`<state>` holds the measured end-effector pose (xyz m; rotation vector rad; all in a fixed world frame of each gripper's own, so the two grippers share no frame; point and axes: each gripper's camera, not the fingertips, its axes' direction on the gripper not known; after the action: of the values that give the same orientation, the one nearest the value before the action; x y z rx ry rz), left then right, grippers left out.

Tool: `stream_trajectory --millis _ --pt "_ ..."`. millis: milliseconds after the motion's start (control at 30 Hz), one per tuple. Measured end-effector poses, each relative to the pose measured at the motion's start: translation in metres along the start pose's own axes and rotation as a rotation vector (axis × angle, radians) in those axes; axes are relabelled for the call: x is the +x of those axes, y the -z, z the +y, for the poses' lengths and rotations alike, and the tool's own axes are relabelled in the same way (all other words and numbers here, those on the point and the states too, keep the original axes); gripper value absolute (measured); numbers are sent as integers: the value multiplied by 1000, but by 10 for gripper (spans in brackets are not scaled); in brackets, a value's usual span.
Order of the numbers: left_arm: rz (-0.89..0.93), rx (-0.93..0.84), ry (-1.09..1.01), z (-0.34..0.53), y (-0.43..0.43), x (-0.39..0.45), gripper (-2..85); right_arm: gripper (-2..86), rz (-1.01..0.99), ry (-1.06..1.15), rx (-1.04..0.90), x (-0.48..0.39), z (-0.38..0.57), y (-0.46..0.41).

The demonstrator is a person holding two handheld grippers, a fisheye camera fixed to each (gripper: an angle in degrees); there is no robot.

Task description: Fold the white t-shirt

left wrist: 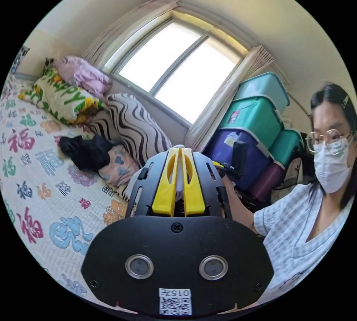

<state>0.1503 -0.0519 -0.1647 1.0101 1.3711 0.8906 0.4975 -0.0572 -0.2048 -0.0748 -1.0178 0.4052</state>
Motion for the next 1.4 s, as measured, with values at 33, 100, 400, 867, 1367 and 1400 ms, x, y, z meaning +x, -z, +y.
stream_trajectory --millis 33,100,400,867,1367,1400 --pt "-19 -13 -47 -6 23 22 -2 -3 -16 17 4 -9 -4 6" --pt "-107 -58 -123 -11 53 55 -2 20 -106 100 -23 -47 -13 17" --pt "-399 -77 -151 10 210 136 -2 87 -300 133 -55 -185 2 -20" --pt "-651 22 186 74 333 30 17 6 -133 401 -295 -194 -116 -71" --pt "-759 -126 913 267 340 -80 103 84 -362 209 -899 -132 8 -277" --pt "-750 -115 920 267 335 -86 82 66 -364 195 -896 -131 7 -284"
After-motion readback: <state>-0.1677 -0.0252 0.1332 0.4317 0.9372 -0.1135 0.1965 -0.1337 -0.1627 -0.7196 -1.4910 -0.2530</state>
